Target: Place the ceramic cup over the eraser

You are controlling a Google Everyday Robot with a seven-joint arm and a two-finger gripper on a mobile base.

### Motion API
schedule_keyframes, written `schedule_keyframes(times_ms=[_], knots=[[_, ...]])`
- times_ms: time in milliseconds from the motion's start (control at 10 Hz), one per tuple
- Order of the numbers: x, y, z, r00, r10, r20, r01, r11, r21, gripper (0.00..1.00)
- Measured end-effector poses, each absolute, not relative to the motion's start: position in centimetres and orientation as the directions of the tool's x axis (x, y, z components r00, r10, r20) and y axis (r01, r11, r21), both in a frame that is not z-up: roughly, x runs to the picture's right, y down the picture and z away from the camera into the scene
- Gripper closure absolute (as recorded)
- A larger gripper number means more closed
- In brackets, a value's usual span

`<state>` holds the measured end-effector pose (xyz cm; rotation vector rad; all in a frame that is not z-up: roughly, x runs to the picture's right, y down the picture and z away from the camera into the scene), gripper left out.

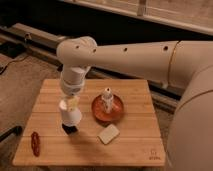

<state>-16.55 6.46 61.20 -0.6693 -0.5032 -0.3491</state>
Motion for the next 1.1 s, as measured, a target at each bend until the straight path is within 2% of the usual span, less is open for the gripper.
schedule_keyframes(times_ms=[400, 1100], knots=[[-18.5, 8.2, 61.0, 0.801, -0.173, 0.573, 0.509, 0.701, -0.5, 1.0], [-20.0, 11.0, 64.5, 0.789, -0.172, 0.59, 0.539, 0.656, -0.529, 1.0]])
